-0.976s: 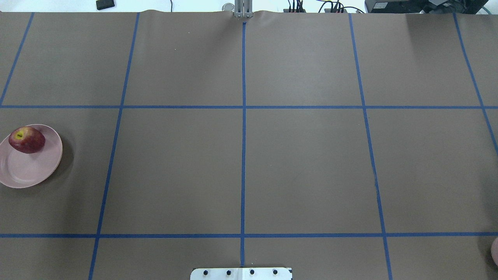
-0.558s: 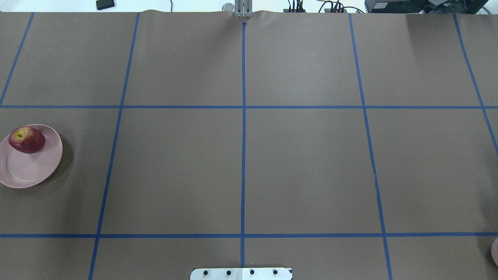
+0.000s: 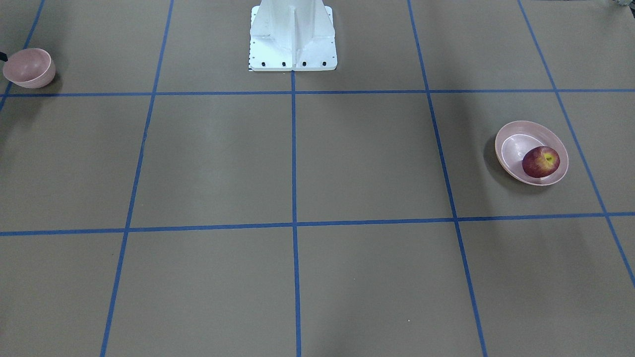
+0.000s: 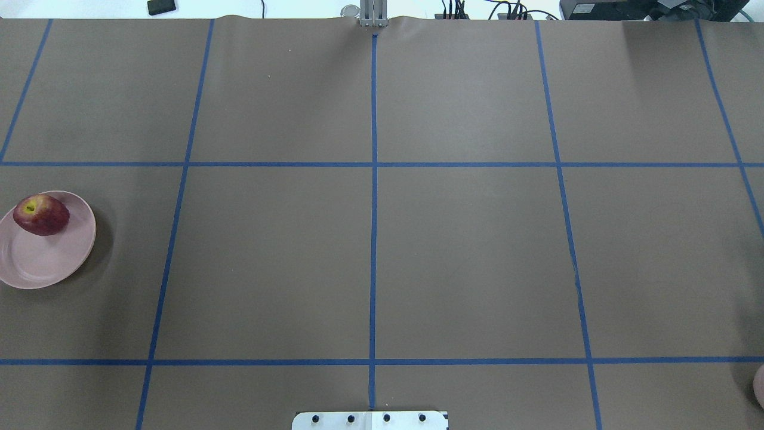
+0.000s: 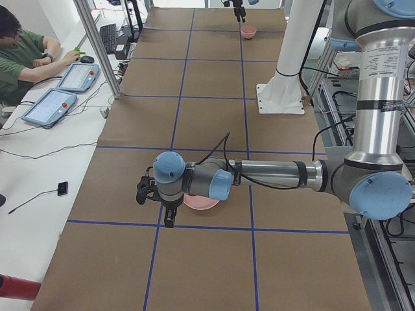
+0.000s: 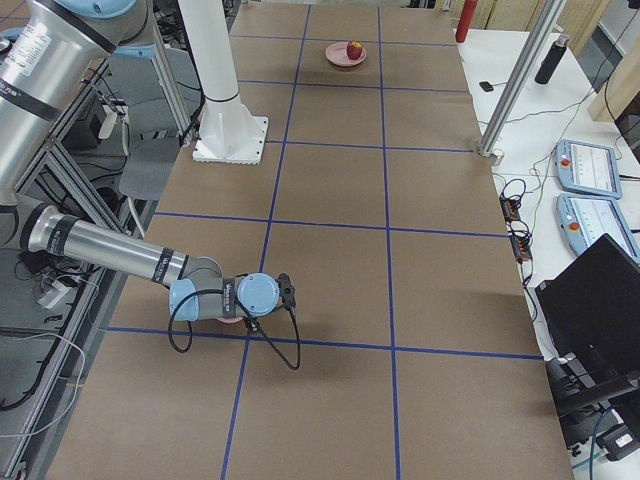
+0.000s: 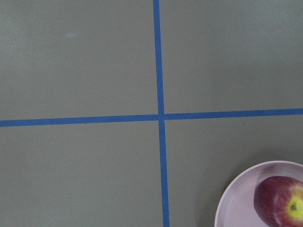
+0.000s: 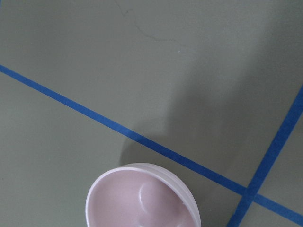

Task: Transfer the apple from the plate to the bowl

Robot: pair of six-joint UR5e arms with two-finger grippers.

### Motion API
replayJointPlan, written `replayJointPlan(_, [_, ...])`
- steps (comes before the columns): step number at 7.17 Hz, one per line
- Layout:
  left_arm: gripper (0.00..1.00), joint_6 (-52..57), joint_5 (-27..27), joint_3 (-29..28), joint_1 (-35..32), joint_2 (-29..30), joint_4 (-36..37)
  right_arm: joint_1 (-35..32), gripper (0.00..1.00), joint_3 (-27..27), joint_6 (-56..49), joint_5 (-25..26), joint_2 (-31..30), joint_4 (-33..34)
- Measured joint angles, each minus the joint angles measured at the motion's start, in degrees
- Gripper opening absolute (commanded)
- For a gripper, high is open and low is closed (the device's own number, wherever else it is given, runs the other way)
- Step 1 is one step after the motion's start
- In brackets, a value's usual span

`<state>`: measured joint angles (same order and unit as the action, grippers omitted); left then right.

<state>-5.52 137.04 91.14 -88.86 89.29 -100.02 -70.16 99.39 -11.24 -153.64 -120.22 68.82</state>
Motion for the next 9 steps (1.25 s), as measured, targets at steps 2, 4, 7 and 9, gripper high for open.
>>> replayJointPlan(2, [0.98, 0.1, 0.0, 0.1, 0.0, 0.0, 0.0, 3.0, 1.0, -0.9, -0.2, 0.2, 1.3, 0.0])
replayJointPlan(4, [0.98, 0.1, 0.0, 0.1, 0.0, 0.0, -0.1, 4.8, 1.0, -1.6, -0.3, 0.3, 1.4, 0.0])
replayJointPlan(7, [0.98, -0.1, 0.0, 0.1, 0.0, 0.0, -1.6, 6.2, 1.0, -3.0, -1.3, 0.4, 1.5, -0.1])
replayJointPlan(9, [0.98, -0.1, -0.1, 0.1, 0.0, 0.0, -1.9, 6.4, 0.85, -4.5, -3.1, 0.3, 1.4, -0.1])
